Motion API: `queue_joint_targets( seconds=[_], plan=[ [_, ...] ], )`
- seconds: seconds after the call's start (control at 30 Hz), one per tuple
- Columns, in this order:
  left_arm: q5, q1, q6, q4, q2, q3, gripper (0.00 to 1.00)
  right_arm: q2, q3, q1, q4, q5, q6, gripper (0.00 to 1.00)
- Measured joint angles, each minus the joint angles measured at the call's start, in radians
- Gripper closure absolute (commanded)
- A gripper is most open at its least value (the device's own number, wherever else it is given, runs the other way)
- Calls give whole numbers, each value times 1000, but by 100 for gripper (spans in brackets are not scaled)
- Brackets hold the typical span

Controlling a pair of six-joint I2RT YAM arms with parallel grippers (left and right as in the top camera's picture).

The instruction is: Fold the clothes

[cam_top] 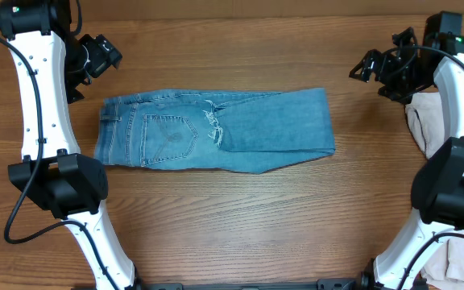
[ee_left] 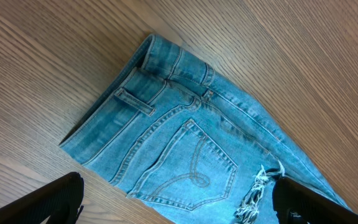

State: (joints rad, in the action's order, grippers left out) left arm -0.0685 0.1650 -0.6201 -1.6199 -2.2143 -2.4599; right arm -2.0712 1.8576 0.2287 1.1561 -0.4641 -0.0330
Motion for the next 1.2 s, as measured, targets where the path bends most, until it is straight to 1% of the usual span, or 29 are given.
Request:
queue_joint_targets(
  seconds=[0.27, 0.67, 0.77, 0.87, 0.97, 1.0, 1.07, 1.1, 1.2],
  plan=[
    [0, 0, 0, 0, 0, 0, 0, 0, -64, -87, -7, 21, 45, 0],
    [0, 0, 0, 0, 0, 0, 0, 0, -68, -87, -26, 53, 127, 0],
    [0, 0, 0, 0, 0, 0, 0, 0, -68, -87, -45, 57, 143, 4],
    [0, 0, 0, 0, 0, 0, 0, 0, -69, -87, -74, 63, 185, 5],
    [0, 0, 0, 0, 0, 0, 0, -2, -69, -87, -116, 69, 203, 15],
    [0, 0, 0, 0, 0, 0, 0, -6, -69, -87, -123, 71, 206, 21],
    [0, 0, 0, 0, 0, 0, 0, -23, -69, -87, -124, 73, 217, 29],
    [0, 0, 0, 0, 0, 0, 0, -42, -69, -89, -119, 71, 220, 31],
    [0, 0, 0, 0, 0, 0, 0, -109, -69, -93, -57, 64, 231, 32]
  ],
)
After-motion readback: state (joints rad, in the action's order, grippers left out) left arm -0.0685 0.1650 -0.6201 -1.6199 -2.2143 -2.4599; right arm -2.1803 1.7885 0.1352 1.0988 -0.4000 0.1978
